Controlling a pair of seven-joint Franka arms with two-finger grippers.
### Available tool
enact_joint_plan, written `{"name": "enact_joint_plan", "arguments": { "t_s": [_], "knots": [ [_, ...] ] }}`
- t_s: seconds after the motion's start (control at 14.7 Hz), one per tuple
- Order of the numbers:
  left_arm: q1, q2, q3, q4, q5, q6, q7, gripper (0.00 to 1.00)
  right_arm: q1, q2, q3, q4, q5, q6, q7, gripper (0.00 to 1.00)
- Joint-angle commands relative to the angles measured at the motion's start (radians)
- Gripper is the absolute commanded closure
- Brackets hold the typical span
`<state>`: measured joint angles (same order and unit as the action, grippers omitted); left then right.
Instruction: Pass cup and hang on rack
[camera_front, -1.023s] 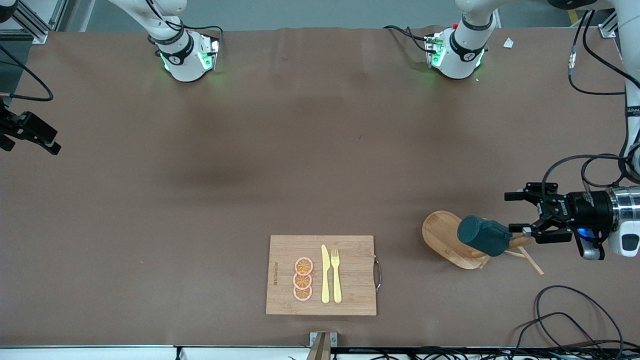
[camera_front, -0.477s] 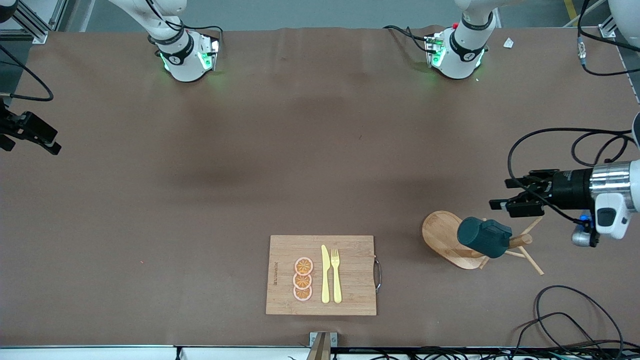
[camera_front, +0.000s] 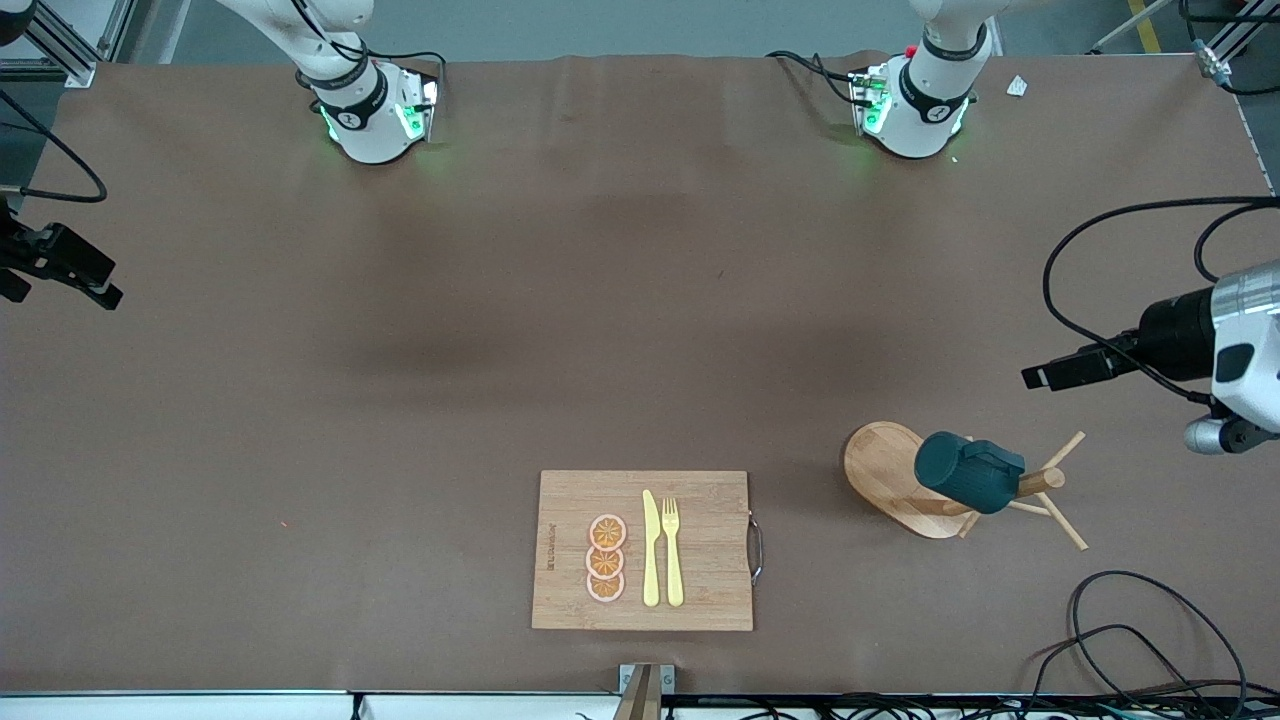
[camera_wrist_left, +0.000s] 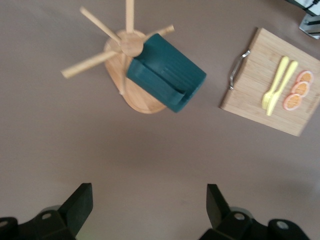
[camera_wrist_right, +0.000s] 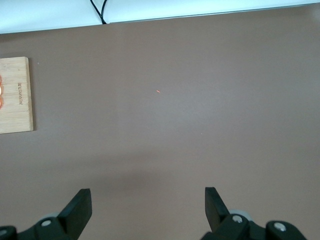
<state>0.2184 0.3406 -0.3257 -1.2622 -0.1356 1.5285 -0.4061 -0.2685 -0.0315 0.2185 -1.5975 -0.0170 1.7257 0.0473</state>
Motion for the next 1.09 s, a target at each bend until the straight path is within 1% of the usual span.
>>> {"name": "enact_joint_plan", "arguments": {
  "t_s": [0.0,0.14,0.2,0.27,0.34,0.41,0.55,0.68,1.02],
  "knots": [
    [-0.048,-0.127,0.008,-0.049,0.120,-0.005,0.029,0.00,-0.009,-0.027,0.005,-0.032,0.015,0.012,-0.011,0.00],
    [-0.059,-0.205,0.023,-0.092,0.178,-0.010,0.093,0.00,-0.009,-0.027,0.004,-0.032,0.022,0.012,-0.011,0.00],
    [-0.074,-0.248,0.062,-0.117,0.180,-0.010,0.151,0.00,-0.009,-0.027,0.004,-0.032,0.022,0.012,-0.011,0.00],
    [-0.108,-0.277,0.117,-0.135,0.179,-0.010,0.206,0.00,-0.009,-0.027,0.004,-0.032,0.022,0.012,-0.011,0.00],
    [-0.135,-0.288,0.172,-0.141,0.174,-0.011,0.248,0.00,-0.009,-0.027,0.004,-0.032,0.022,0.012,-0.011,0.00],
    [-0.151,-0.305,0.201,-0.147,0.172,-0.019,0.277,0.00,-0.009,-0.027,0.004,-0.032,0.023,0.012,-0.011,0.00],
    [-0.157,-0.362,0.217,-0.202,0.172,-0.028,0.300,0.00,-0.009,-0.027,0.004,-0.033,0.023,0.012,-0.011,0.00],
    [-0.171,-0.440,0.217,-0.297,0.171,-0.028,0.303,0.00,-0.009,-0.027,0.004,-0.033,0.023,0.014,-0.011,0.00],
    [-0.168,-0.529,0.217,-0.423,0.111,-0.028,0.305,0.00,-0.009,-0.027,0.004,-0.033,0.023,0.014,-0.011,0.00]
  ]
}}
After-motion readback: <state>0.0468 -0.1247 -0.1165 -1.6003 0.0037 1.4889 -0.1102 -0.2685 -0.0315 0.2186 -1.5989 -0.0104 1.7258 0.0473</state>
